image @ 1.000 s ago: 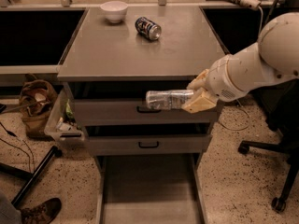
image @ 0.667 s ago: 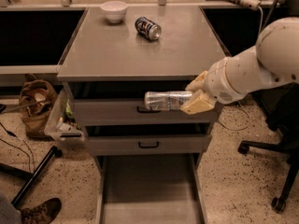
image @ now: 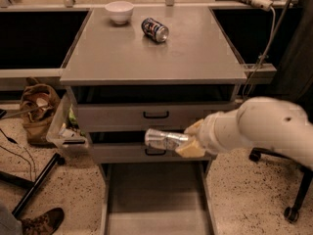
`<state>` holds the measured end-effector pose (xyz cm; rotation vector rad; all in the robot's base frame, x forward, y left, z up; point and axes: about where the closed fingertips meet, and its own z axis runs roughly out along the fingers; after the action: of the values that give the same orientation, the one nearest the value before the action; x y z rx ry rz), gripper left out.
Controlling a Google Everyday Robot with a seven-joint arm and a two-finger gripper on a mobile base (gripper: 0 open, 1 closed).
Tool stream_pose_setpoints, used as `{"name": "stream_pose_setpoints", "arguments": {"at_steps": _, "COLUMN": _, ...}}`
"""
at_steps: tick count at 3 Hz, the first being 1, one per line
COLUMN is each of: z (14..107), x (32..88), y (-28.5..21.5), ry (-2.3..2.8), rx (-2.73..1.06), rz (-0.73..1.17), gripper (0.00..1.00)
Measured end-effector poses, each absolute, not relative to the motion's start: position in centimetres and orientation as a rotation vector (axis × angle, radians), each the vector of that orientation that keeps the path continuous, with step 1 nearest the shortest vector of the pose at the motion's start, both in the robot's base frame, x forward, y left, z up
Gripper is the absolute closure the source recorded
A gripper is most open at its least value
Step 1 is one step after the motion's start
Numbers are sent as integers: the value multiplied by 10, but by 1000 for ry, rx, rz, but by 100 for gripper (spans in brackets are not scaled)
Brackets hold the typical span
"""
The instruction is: Place redbull can into bottom drawer
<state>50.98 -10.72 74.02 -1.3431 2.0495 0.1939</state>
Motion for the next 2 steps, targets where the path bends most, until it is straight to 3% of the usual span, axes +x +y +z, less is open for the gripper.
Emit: {"name": "stream_pose_setpoints", "arguments": {"at_steps": 2, "z": 639, "x": 506, "y": -83, "ry": 2106, "rx": -1211, "rz": 286, "gripper": 100}}
